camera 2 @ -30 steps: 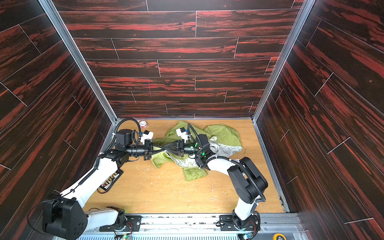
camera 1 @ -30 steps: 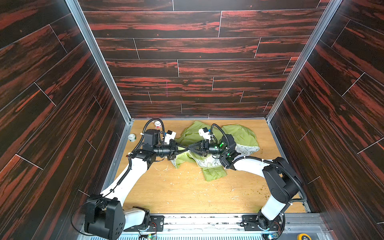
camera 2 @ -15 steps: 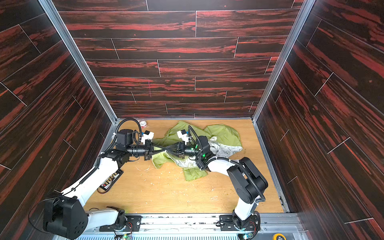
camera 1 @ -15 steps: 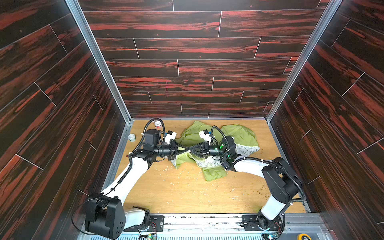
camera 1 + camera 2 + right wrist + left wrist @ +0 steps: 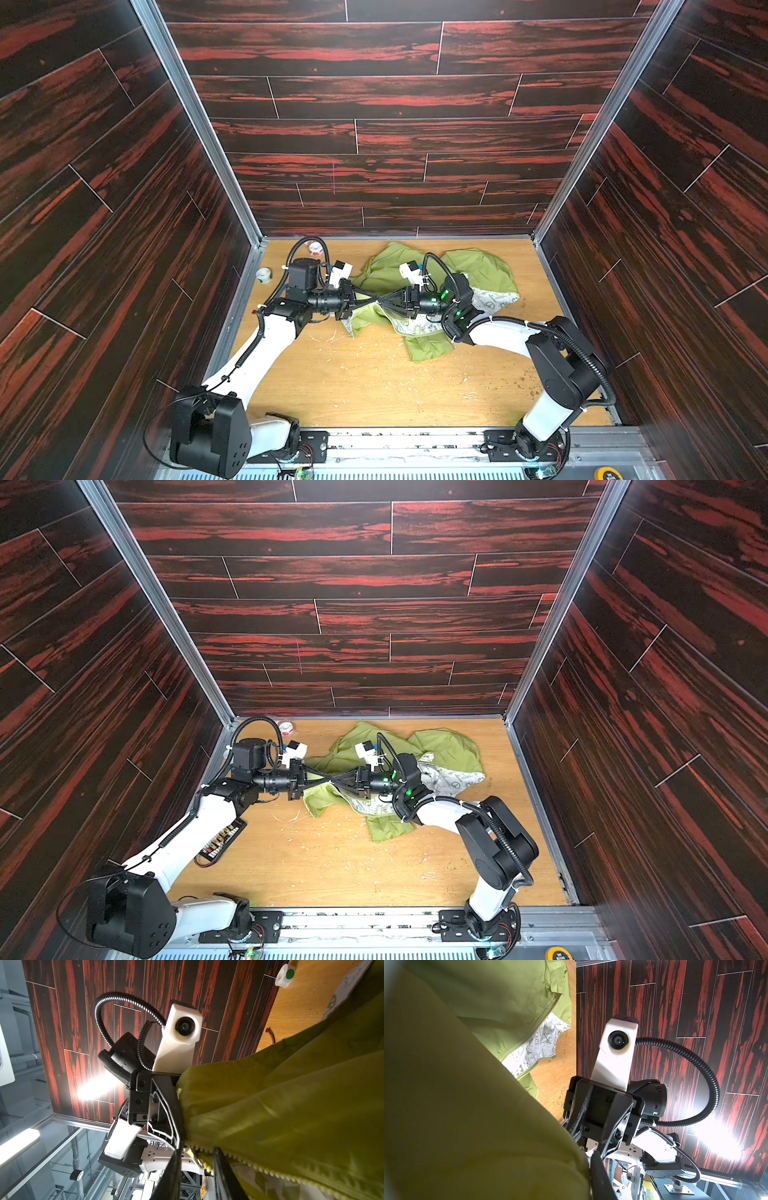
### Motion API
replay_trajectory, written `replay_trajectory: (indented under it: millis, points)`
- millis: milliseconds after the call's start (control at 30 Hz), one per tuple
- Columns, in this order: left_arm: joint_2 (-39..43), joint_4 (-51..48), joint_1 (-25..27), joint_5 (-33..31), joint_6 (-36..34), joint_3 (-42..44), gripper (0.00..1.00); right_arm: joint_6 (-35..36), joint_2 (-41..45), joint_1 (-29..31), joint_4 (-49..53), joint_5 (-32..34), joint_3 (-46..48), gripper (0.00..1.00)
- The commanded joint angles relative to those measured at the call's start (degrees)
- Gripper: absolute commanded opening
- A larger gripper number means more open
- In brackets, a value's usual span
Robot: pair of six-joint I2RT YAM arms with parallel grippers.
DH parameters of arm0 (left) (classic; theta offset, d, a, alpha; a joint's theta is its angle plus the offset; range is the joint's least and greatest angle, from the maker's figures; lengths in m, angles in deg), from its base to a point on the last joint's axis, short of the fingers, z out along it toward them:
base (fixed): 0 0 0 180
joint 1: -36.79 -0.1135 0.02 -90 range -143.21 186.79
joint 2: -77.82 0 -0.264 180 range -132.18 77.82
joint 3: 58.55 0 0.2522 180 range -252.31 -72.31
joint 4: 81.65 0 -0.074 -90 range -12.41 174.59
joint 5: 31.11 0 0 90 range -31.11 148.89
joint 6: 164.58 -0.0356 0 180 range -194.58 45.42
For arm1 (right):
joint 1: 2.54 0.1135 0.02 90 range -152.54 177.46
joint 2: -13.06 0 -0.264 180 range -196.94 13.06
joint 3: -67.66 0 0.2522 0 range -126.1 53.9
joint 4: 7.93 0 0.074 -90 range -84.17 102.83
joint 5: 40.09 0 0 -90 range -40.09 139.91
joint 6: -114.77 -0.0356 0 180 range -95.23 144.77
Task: Zip up the jacket
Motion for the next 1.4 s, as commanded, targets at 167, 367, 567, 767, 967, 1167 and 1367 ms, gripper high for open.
replay_trajectory:
  millis: [167, 367, 567, 767, 967, 1167, 1367]
  points:
    - [0.7, 1.6, 0.2, 1.1, 0.1, -0.5, 0.00, 1.4, 2.6, 0.8, 0.8, -0.5, -0.8, 0.26]
    - [0.6, 1.6, 0.1, 1.2, 0.0, -0.1, 0.00, 1.6, 2.4, 0.8, 1.1, -0.7, -1.8, 0.24]
    - [0.4, 1.6, 0.2, 1.4, 0.1, 0.1, 0.00, 1.6, 1.8, 0.8, 1.4, -1.3, -3.0, 0.22]
    - [0.4, 1.5, 0.2, 1.6, 0.1, 0.1, 0.00, 1.3, 0.8, 0.8, 1.3, -1.6, -4.2, 0.18]
    - [0.0, 1.5, 0.2, 1.6, 0.0, -0.2, 0.00, 1.2, 0.7, 0.8, 1.3, -1.5, -4.2, 0.12]
    - [-0.3, 0.8, 0.2, 1.4, -0.2, -0.8, 0.06, 0.8, 0.8, 0.8, 1.3, -1.4, -4.0, 0.00]
    - [0.0, -4.7, 0.0, -0.2, -3.4, -2.9, 0.37, 1.8, 1.7, 0.8, 4.7, -1.0, -3.9, 0.00]
